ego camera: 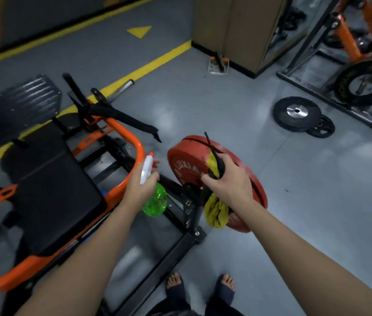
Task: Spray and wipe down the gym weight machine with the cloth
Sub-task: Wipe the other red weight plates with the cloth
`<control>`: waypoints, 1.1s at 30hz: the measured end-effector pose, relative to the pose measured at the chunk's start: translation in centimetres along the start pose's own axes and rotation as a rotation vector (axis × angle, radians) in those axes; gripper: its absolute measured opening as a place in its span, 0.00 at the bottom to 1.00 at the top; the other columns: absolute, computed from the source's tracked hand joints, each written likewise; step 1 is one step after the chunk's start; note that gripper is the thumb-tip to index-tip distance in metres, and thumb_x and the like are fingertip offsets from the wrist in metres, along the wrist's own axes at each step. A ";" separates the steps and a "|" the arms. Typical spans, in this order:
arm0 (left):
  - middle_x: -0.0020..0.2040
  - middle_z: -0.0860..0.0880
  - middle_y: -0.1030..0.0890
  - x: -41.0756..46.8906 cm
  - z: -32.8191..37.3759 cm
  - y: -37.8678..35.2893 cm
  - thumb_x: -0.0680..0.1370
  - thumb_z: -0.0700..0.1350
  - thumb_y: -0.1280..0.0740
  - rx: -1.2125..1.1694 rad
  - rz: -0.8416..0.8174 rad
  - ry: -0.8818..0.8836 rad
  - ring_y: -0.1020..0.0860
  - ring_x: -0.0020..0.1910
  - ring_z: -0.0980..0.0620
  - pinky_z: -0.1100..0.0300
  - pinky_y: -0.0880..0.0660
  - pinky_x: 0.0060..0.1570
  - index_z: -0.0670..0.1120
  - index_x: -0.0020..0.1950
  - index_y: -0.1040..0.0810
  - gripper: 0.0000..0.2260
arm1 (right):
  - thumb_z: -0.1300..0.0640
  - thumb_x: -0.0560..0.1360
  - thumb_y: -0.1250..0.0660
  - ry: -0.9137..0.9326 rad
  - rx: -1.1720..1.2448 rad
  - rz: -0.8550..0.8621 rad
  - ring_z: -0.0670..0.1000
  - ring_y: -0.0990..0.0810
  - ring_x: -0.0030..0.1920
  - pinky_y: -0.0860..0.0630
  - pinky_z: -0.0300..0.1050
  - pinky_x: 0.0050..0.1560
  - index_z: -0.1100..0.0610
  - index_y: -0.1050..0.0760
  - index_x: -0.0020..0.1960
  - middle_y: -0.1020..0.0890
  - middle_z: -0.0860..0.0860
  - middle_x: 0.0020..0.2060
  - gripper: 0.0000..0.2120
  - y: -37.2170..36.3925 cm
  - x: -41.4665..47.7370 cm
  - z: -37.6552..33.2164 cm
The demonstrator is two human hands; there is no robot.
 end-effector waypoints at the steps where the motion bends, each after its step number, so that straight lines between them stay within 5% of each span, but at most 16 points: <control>1: 0.49 0.53 0.18 0.0 -0.9 1.3 0.75 0.37 0.36 0.019 0.038 0.005 0.21 0.47 0.55 0.59 0.27 0.48 0.55 0.57 0.21 0.16 | 0.42 0.70 0.28 0.036 -0.011 -0.040 0.52 0.18 0.50 0.23 0.47 0.46 0.44 0.29 0.69 0.16 0.44 0.51 0.29 -1.5 0.1 -1.5; 4: 0.56 0.48 0.17 -0.1 -4.1 5.8 0.79 0.41 0.35 0.037 0.223 0.086 0.20 0.56 0.48 0.56 0.26 0.55 0.49 0.66 0.21 0.16 | 0.40 0.69 0.29 0.103 -0.039 -0.160 0.53 0.17 0.51 0.21 0.50 0.49 0.42 0.31 0.70 0.16 0.45 0.51 0.30 -5.8 -0.2 -4.8; 7: 0.54 0.46 0.17 -0.9 -8.3 10.4 0.81 0.50 0.32 -0.018 0.418 0.209 0.20 0.56 0.44 0.52 0.25 0.56 0.47 0.64 0.21 0.13 | 0.39 0.70 0.29 0.132 -0.068 -0.264 0.52 0.17 0.48 0.21 0.50 0.46 0.40 0.32 0.69 0.17 0.44 0.46 0.29 -9.7 -1.1 -6.9; 13: 0.54 0.55 0.21 -1.8 -13.1 17.8 0.80 0.54 0.29 -0.087 0.748 0.178 0.23 0.52 0.57 0.69 0.32 0.53 0.46 0.68 0.21 0.20 | 0.40 0.70 0.29 0.171 -0.160 -0.382 0.51 0.17 0.48 0.21 0.50 0.47 0.39 0.32 0.68 0.17 0.43 0.47 0.28 -15.1 -2.9 -9.4; 19: 0.47 0.56 0.20 -1.1 -17.1 19.6 0.78 0.54 0.26 -0.177 0.644 0.226 0.22 0.44 0.62 0.69 0.27 0.48 0.52 0.69 0.25 0.22 | 0.39 0.70 0.29 0.183 -0.192 -0.377 0.51 0.18 0.47 0.22 0.49 0.47 0.39 0.33 0.69 0.17 0.43 0.46 0.29 -18.3 -3.6 -11.1; 24: 0.58 0.54 0.22 0.3 -18.9 19.8 0.76 0.53 0.24 -0.148 0.401 0.274 0.23 0.57 0.54 0.58 0.29 0.58 0.57 0.78 0.37 0.34 | 0.42 0.71 0.29 0.178 -0.158 -0.360 0.52 0.19 0.47 0.29 0.47 0.43 0.41 0.32 0.69 0.19 0.44 0.44 0.29 -20.1 -3.9 -13.0; 29: 0.64 0.53 0.22 0.2 -20.9 20.9 0.72 0.54 0.21 -0.128 0.378 0.321 0.24 0.66 0.49 0.49 0.28 0.69 0.49 0.80 0.38 0.42 | 0.40 0.71 0.29 0.180 -0.150 -0.371 0.53 0.18 0.48 0.26 0.48 0.43 0.41 0.33 0.71 0.17 0.44 0.47 0.30 -21.4 -4.0 -14.5; 33: 0.81 0.46 0.38 -0.5 -21.3 20.7 0.67 0.58 0.18 -0.121 0.305 0.364 0.38 0.79 0.47 0.46 0.38 0.77 0.50 0.84 0.50 0.56 | 0.40 0.71 0.29 0.161 -0.127 -0.369 0.51 0.18 0.47 0.23 0.48 0.45 0.41 0.33 0.70 0.17 0.43 0.45 0.30 -21.6 -4.2 -14.7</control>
Point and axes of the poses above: each hand's wrist, its own x-axis towards the middle knuckle, its own y-axis out of the back of the hand, z = x × y, the point moved 4 cm from there along x, towards the middle knuckle
